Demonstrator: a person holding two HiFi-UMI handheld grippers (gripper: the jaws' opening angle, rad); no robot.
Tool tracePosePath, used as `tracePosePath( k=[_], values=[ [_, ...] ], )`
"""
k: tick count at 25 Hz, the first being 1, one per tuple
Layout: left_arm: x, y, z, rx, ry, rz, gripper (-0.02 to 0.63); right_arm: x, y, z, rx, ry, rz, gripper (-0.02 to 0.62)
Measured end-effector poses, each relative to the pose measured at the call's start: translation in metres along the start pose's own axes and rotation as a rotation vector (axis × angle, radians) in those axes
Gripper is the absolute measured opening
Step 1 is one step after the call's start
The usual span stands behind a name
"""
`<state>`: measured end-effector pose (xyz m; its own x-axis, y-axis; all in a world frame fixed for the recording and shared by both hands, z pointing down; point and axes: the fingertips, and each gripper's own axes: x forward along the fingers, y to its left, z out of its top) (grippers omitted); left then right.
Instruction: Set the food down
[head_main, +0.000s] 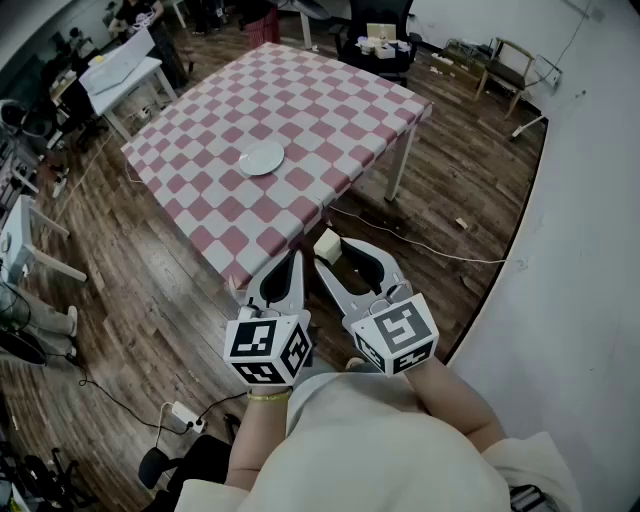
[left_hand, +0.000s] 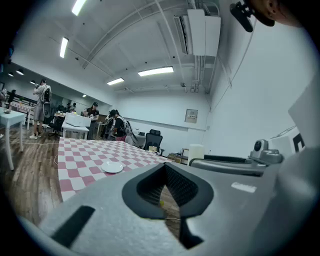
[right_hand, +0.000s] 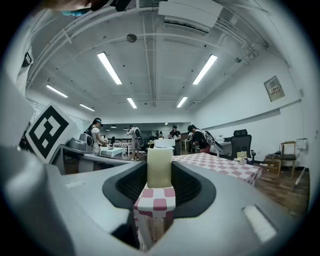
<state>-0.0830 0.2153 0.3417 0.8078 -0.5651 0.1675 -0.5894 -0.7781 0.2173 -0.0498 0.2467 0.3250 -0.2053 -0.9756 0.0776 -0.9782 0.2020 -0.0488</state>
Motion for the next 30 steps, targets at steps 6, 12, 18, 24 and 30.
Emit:
tracePosePath(
  k=[6, 12, 18, 24, 30],
  values=[
    [0.000, -0.013, -0.002, 0.009, 0.010, -0.010, 0.005, -0.012, -0.005, -0.003, 0.014, -0.002, -0.009, 0.156],
    [-0.005, -0.015, -0.007, 0.010, 0.013, 0.003, 0.005, -0.017, -0.001, -0.006, 0.001, 0.001, 0.000, 0.156],
    [-0.010, -0.021, -0.011, 0.018, 0.017, 0.006, 0.005, -0.022, 0.004, -0.009, 0.004, 0.007, 0.017, 0.156],
    [-0.012, -0.022, -0.014, 0.011, 0.030, 0.016, 0.005, -0.027, 0.000, -0.008, 0.027, -0.002, 0.004, 0.156],
    [-0.005, -0.021, -0.015, 0.015, 0.033, 0.017, 0.005, -0.025, -0.007, -0.011, 0.045, -0.003, -0.003, 0.156]
  ],
)
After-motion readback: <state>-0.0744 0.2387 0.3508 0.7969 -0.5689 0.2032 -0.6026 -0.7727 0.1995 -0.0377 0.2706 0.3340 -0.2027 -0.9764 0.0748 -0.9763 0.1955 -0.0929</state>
